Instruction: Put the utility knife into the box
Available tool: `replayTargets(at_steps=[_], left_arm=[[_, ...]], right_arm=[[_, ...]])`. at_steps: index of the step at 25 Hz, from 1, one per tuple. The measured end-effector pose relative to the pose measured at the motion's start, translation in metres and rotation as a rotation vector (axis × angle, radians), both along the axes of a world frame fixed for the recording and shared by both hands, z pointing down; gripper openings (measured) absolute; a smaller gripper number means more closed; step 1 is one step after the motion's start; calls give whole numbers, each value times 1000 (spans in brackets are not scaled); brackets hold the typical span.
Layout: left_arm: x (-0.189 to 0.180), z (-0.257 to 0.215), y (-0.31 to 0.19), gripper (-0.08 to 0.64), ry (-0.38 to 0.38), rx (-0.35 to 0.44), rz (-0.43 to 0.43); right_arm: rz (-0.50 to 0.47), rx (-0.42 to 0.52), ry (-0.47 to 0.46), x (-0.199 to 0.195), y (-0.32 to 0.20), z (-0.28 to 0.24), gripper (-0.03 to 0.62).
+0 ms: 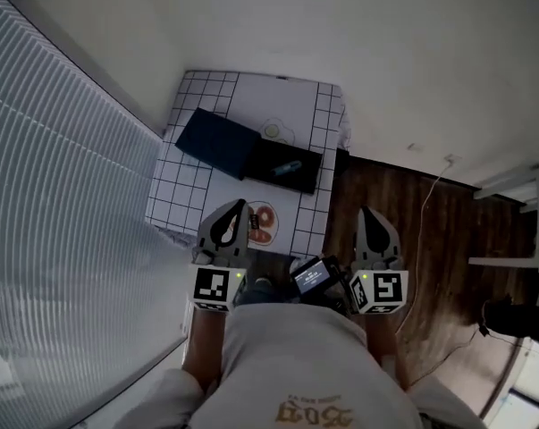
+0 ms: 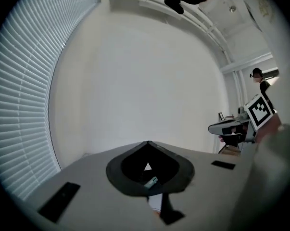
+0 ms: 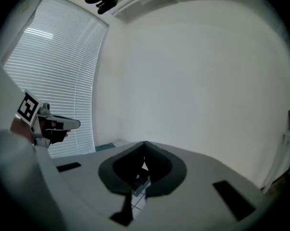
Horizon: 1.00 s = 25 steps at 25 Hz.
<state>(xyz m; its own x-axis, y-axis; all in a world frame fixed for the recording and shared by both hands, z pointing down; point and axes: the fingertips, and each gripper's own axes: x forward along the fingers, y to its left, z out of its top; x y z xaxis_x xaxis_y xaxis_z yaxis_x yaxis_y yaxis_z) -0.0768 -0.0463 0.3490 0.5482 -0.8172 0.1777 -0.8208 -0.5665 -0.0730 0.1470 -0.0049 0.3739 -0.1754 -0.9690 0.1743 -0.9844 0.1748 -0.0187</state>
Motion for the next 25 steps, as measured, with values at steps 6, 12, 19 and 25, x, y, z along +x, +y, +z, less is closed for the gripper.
replayTargets(at_steps=[6,12,19,25], left_arm=[[-41,-22,24,8,23,66,-28],[-79,-26,59,8,60,80,-38],[-103,-25,91,8,69,79,-6],[-107,-23,100,8,56,98,21]], right_arm=[[53,48,17,-30,26,-24,8],[33,66,21,-78,59,-31,8],[39,77,37,-115,93,-30,8],[39,97,41,-126,104,-37,8]])
